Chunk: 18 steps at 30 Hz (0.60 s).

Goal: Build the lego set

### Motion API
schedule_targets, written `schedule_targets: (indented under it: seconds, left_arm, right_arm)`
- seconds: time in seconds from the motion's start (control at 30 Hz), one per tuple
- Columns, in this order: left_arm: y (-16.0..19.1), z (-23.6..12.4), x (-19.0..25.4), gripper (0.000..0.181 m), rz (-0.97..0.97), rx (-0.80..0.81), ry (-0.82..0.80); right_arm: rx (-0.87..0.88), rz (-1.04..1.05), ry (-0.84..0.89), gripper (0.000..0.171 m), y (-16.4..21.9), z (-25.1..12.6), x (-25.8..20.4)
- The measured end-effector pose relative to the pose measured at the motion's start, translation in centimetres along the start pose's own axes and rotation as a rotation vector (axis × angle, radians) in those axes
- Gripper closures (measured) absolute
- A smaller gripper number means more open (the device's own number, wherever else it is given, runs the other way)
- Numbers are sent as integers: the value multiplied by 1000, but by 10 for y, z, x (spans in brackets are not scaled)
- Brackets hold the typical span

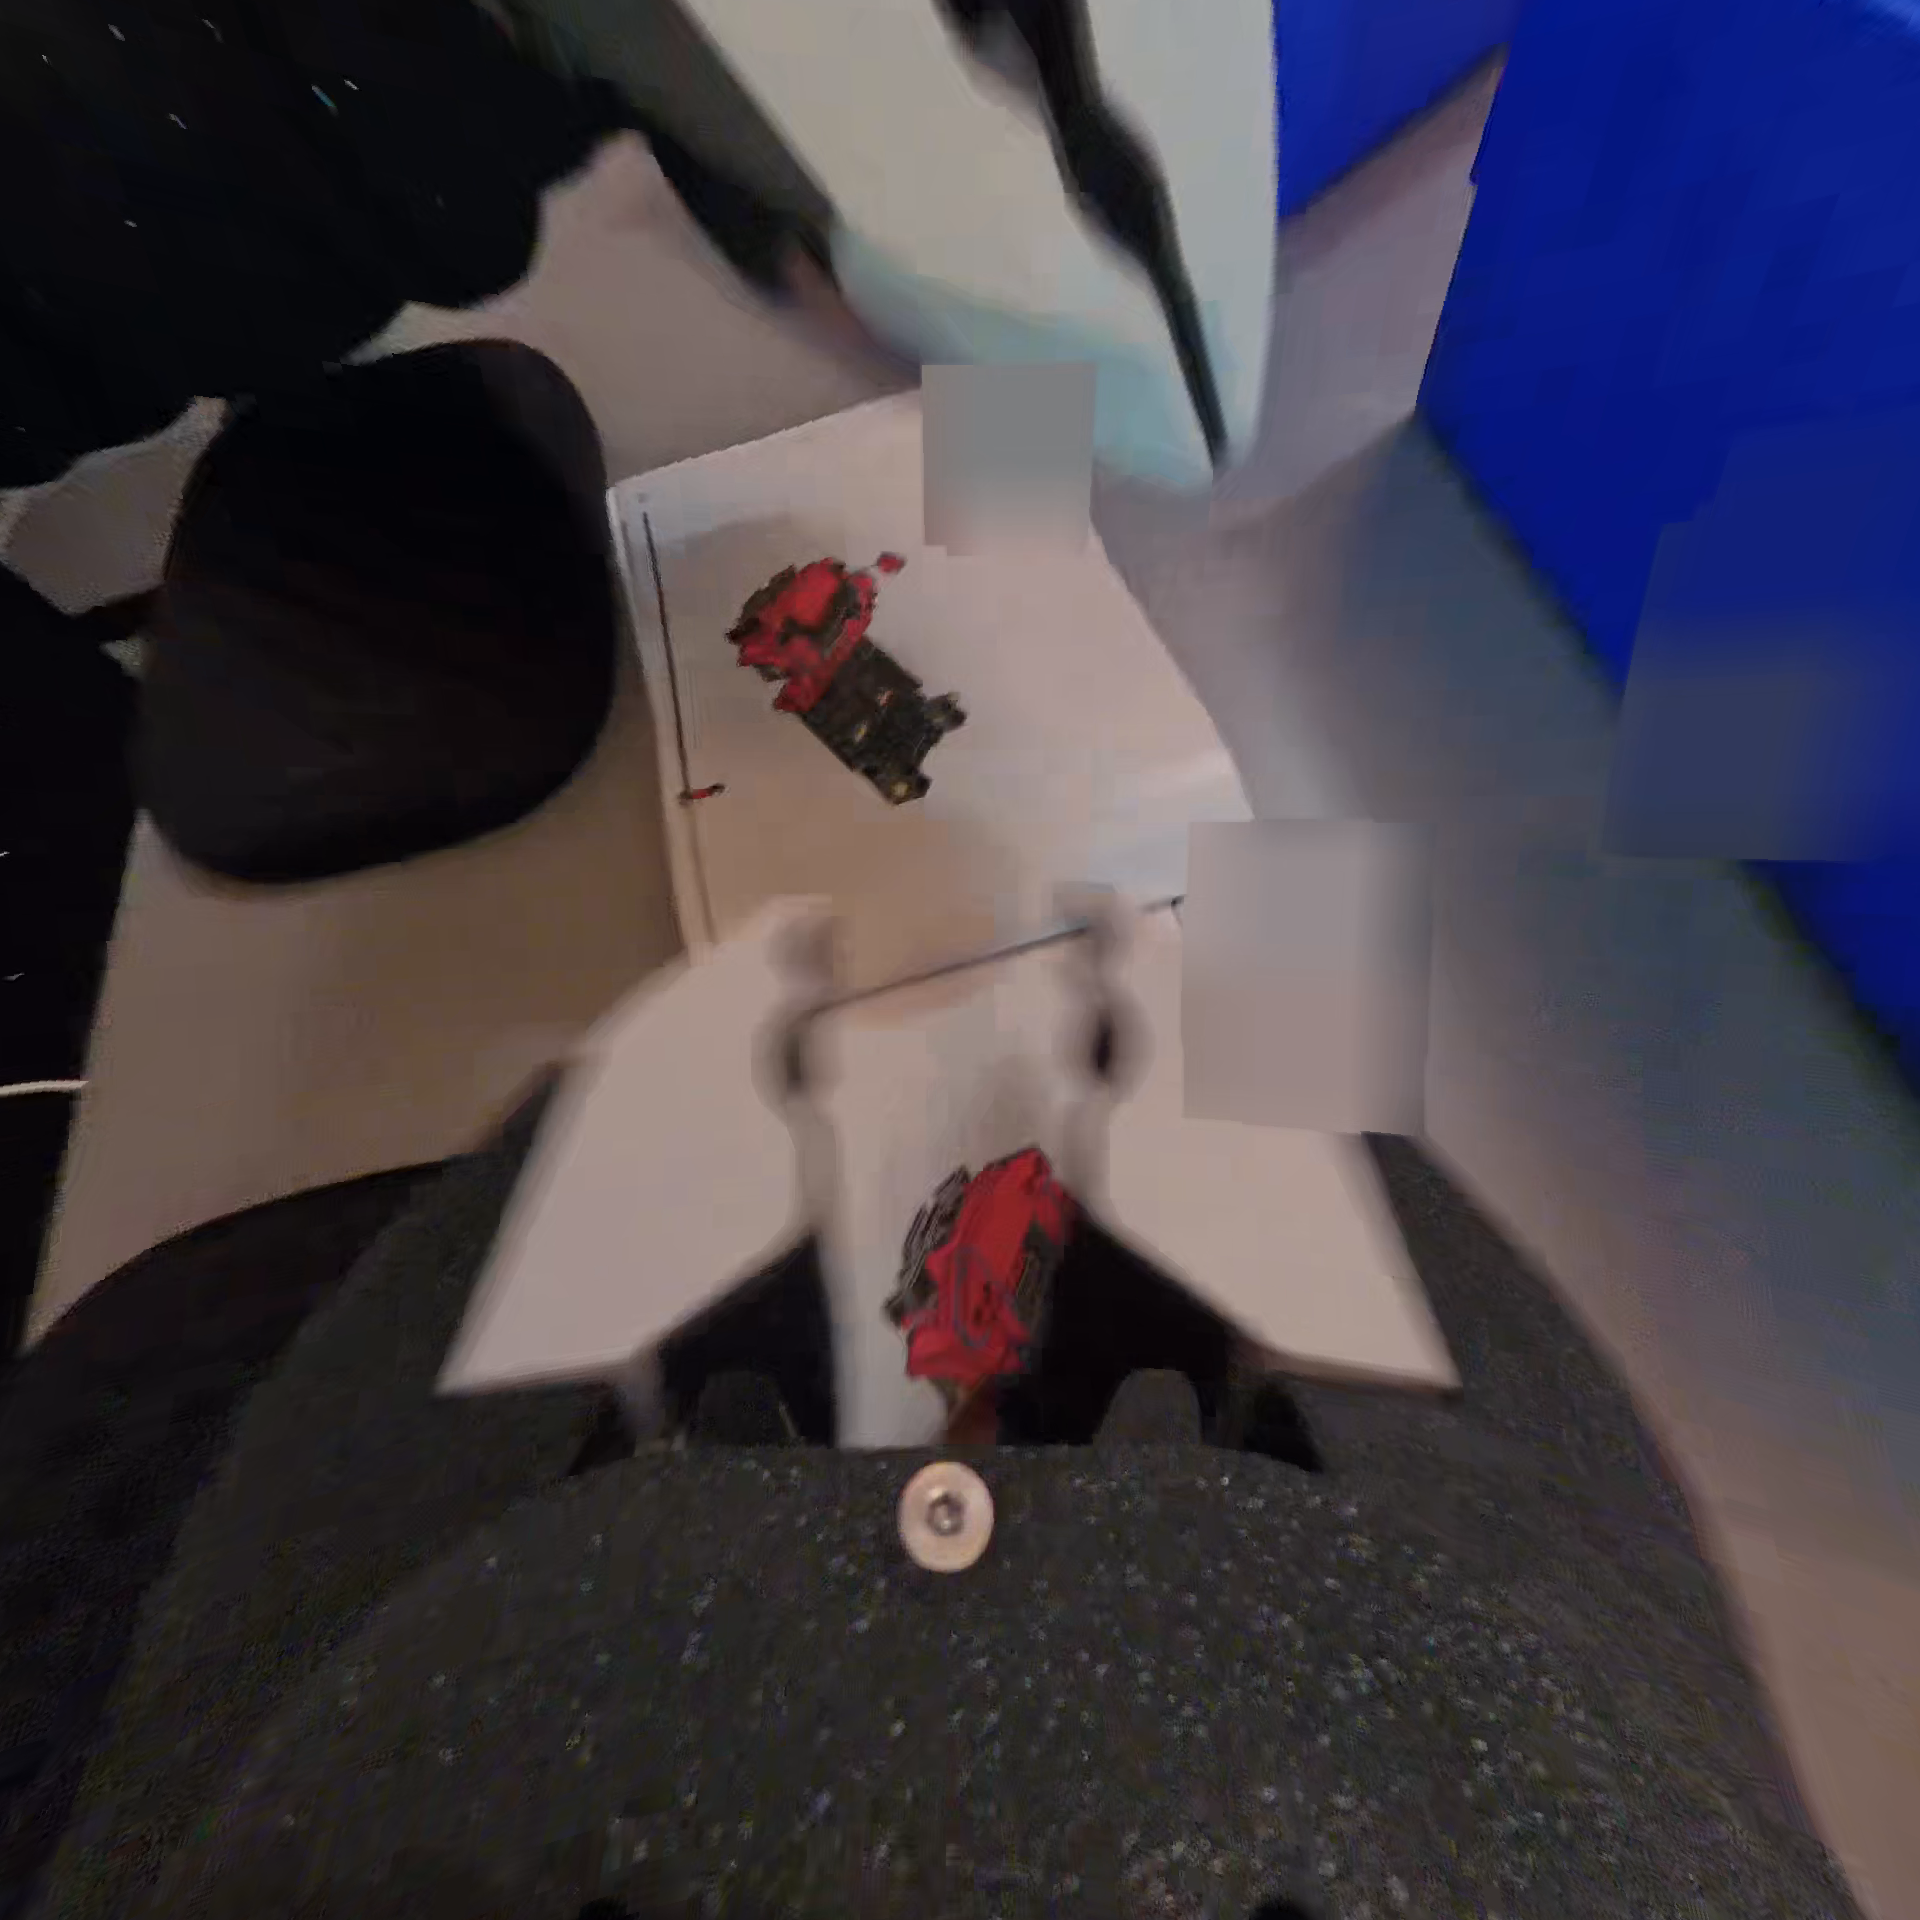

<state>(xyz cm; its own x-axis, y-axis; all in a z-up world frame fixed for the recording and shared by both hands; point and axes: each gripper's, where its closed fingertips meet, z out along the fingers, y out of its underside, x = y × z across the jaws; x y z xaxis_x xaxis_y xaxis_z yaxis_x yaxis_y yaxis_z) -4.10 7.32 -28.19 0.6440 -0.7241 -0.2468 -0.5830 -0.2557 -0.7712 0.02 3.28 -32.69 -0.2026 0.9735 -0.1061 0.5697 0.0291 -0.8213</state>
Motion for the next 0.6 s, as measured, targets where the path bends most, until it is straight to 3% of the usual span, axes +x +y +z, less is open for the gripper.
schedule_targets:
  seconds: [0.03,0.07,0.17,0.37,0.6]
  left_arm:
    - [-6,-19,-6,181,-30,57,-28]
    - [-8,-36,-11,181,-56,110,-57]
    - [2,-73,-13,181,-105,215,-116]
    - [50,-87,-9,174,-152,304,-276]
    - [45,-109,-15,174,-126,510,-402]
  right_arm:
    - [-4,9,-14,92,2,5,1]
    - [-31,32,-57,90,6,10,-2]
    - [59,-3,-109,104,-3,21,-8]
    - [-109,-128,-7,113,16,33,-3]
    - [-112,-111,71,113,30,13,3]
